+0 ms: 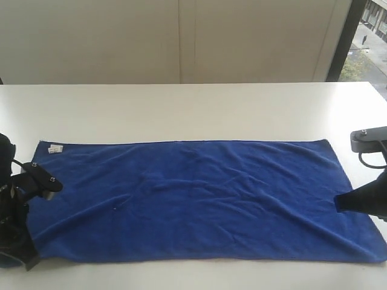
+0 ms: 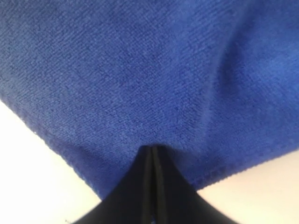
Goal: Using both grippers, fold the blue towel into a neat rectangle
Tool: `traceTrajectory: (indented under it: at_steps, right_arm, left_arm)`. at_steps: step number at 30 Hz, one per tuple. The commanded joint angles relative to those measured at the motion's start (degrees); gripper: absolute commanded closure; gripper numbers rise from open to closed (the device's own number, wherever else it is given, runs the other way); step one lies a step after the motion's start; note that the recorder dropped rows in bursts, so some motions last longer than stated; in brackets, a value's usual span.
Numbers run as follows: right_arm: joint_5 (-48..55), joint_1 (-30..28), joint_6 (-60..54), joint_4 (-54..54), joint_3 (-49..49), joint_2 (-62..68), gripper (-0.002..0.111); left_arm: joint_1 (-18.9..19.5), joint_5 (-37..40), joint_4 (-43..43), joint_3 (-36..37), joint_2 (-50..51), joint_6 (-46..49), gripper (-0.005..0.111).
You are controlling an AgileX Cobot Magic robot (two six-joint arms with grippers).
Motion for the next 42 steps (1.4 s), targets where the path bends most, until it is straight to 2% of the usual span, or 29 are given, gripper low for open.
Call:
traceTrajectory:
  at_steps: [1,12,14,18,22,26,30,34,35,37,38,39,42]
  right_arm:
    - [-1.4,0.0,0.2,-0.1,-0.2,-0.5,0.108]
    - [-4.4,0.0,-1.5,2.6,-0.3,-0.5,0.108]
    - [-4.4,0.0,-1.5,2.6,-0.5,-0.5,0.108]
    - [-4.7,0.0,-3.7,4.9,-1.4,-0.5,0.108]
    - [-5.5,0.1,-7.9,8.6,-1.9,-0.5,0.108]
    - [-7.0,0.8,-11.6,11.5,-1.9,-0.5,0.108]
    - [-7.4,3.8,-19.0,16.9,-2.9,-0.5,0.108]
    - [-9.4,9.8,-37.6,33.0,-4.7,-0.5,0.108]
    - [-9.5,11.6,-40.8,36.7,-5.4,-0.4,0.108]
    - [-9.5,15.1,-46.6,44.2,-7.8,0.3,0.108]
    - [-9.5,16.6,-48.8,46.8,-9.2,0.7,0.108]
    - [-9.5,18.9,-50.8,48.8,-10.7,1.6,0.108]
    - [-9.3,24.0,-52.6,50.7,-15.8,4.8,0.108]
  left_arm:
    - [-0.3,2.6,1.2,0.3,0.2,-1.3,0.107]
    - [-0.3,1.8,1.7,0.3,0.2,-1.3,0.105]
    - [-0.3,1.8,1.7,0.3,0.2,-1.3,0.098]
    - [-0.3,2.1,1.6,0.1,0.2,-1.3,0.077]
    - [-0.3,6.1,1.5,-2.2,0.2,-1.8,0.058]
    - [-0.3,11.2,1.7,-6.2,-0.1,-2.8,0.052]
    - [-0.3,12.6,3.7,-10.0,-2.1,-2.8,0.052]
    - [-0.3,2.9,5.6,-12.6,-4.2,-4.1,0.057]
    - [-0.3,-2.4,6.1,-12.7,-4.4,-5.8,0.062]
    - [-0.3,-9.3,9.3,-12.7,-4.2,-9.6,0.08]
    - [-0.3,-11.9,12.1,-12.9,-3.7,-12.1,0.096]
    - [-0.3,-13.0,15.1,-13.5,-2.9,-14.1,0.106]
    - [1.0,-13.0,19.9,-16.7,0.3,-18.9,0.106]
